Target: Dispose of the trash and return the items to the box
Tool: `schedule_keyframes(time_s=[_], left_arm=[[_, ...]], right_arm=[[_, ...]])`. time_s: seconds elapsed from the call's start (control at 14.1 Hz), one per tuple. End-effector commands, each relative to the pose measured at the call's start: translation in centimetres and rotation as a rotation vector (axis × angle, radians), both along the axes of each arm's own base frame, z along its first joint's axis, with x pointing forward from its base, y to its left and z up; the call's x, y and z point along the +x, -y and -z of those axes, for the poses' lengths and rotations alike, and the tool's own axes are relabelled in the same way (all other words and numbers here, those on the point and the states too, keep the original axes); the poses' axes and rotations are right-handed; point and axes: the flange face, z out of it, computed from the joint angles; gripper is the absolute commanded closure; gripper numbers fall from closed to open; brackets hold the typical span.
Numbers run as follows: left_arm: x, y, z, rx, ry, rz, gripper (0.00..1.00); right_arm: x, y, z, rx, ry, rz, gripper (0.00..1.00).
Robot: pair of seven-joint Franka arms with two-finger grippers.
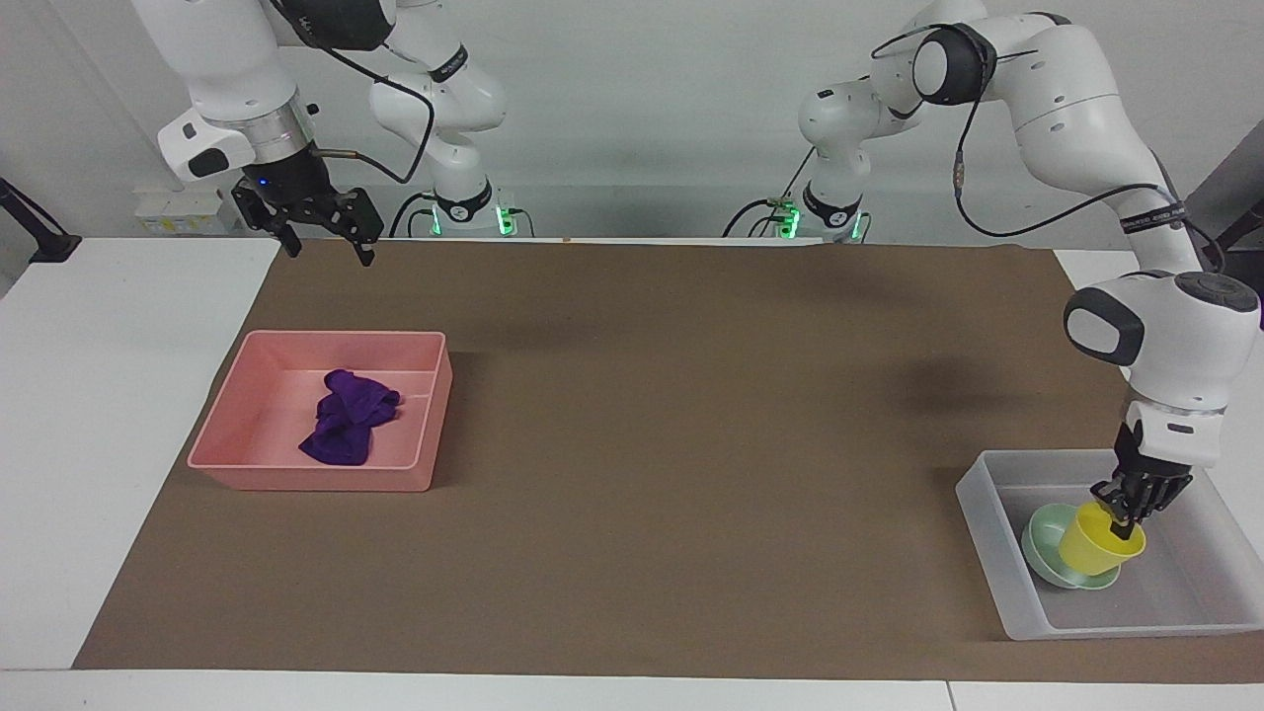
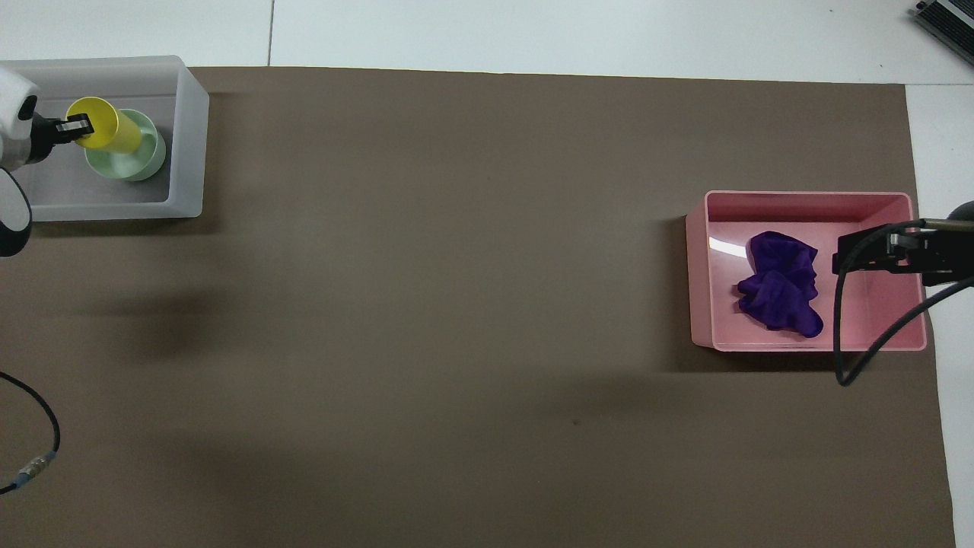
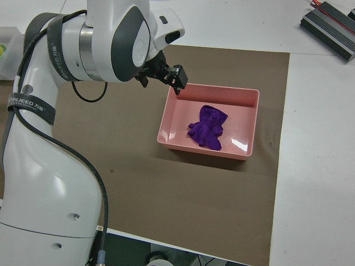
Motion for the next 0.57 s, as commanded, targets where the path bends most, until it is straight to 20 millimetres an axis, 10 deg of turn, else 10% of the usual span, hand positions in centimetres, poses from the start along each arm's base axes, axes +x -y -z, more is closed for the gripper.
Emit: schedule_keyframes(time_s=[0.0, 0.28, 0.5], left_arm=[[-0.8, -0.4, 0.9, -0.003, -0.003, -0.004, 0.96], [-0.6, 0.2, 0.3, 0.005, -0.016, 0.012, 0.05], [-0.9, 1.3, -2.3, 0.052, -0.028, 0.121, 0.00]], right_arm=[[-0.8, 0.4, 0.0, 0.009, 0.004, -0.020, 0.00], [-0.8, 0.4, 0.1, 0.009, 0.002, -0.018, 0.00], [-0.8, 0.4, 0.1, 0.009, 0.002, -0.017, 0.00]])
